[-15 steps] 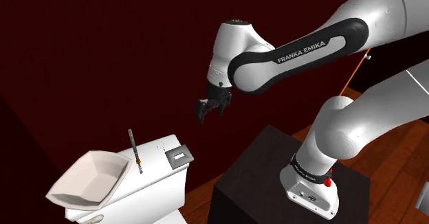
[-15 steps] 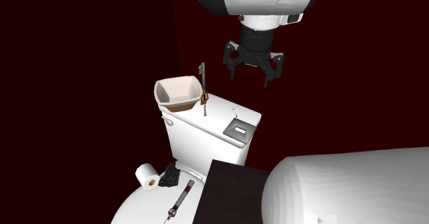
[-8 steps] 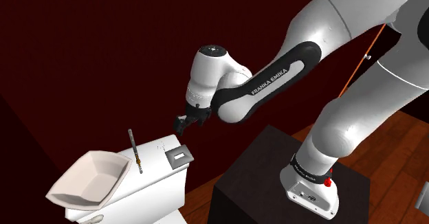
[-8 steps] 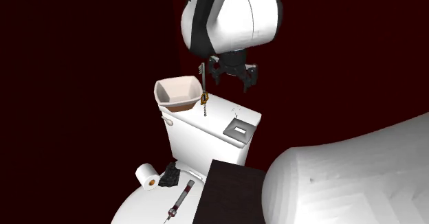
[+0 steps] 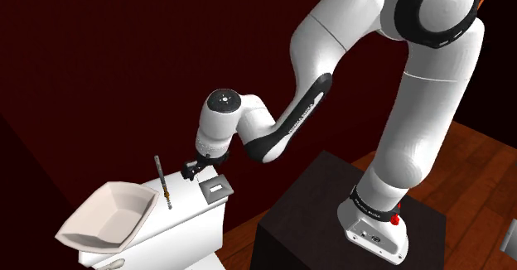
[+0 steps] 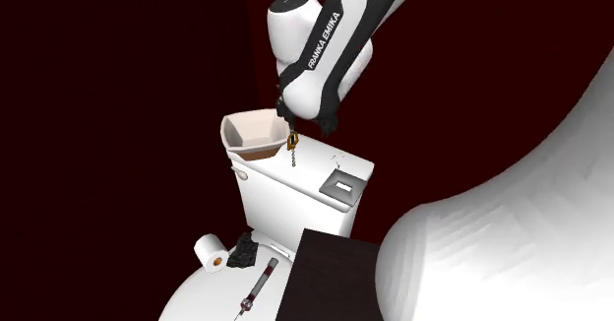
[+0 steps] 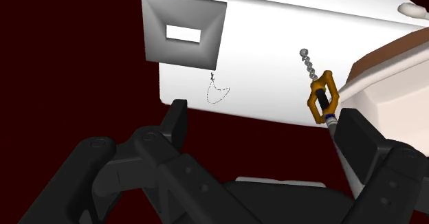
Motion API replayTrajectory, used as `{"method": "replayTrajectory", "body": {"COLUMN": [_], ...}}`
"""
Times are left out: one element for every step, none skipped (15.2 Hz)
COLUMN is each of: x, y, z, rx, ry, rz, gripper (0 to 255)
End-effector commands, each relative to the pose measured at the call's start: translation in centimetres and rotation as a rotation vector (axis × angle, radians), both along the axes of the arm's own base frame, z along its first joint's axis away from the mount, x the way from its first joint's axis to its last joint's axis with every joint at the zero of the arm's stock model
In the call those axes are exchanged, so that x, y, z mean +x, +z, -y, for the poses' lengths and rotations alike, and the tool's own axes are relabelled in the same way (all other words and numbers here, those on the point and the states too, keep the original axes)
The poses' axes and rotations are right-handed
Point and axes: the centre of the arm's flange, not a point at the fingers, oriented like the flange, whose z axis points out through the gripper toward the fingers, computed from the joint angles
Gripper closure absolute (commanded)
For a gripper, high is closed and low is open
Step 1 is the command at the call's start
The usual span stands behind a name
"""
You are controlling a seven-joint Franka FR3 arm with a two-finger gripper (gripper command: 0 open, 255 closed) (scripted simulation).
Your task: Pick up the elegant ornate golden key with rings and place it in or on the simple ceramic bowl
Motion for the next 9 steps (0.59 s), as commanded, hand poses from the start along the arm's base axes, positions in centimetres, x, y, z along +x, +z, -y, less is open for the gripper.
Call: {"method": "replayTrajectory", "body": {"x": [1.1, 1.7, 2.3, 2.9, 3.5, 4.1, 4.8, 5.4, 6.1], "y": [-1.8, -2.6, -3.5, -4.3, -5.1, -6.0, -6.8, -7.6, -8.4], "z": [-1.7, -2.5, -3.4, -4.2, -5.0, -5.8, -6.6, -7.4, -8.1], "rx": [-0.013, -0.018, -0.023, -0.027, -0.032, -0.037, -0.042, -0.047, -0.052], "ry": [0.000, 0.000, -0.001, -0.002, -0.003, -0.004, -0.005, -0.006, -0.006], "rz": [0.037, 0.051, 0.065, 0.080, 0.094, 0.108, 0.122, 0.136, 0.150], "gripper": [0, 0, 0, 0, 0, 0, 0, 0, 0]}}
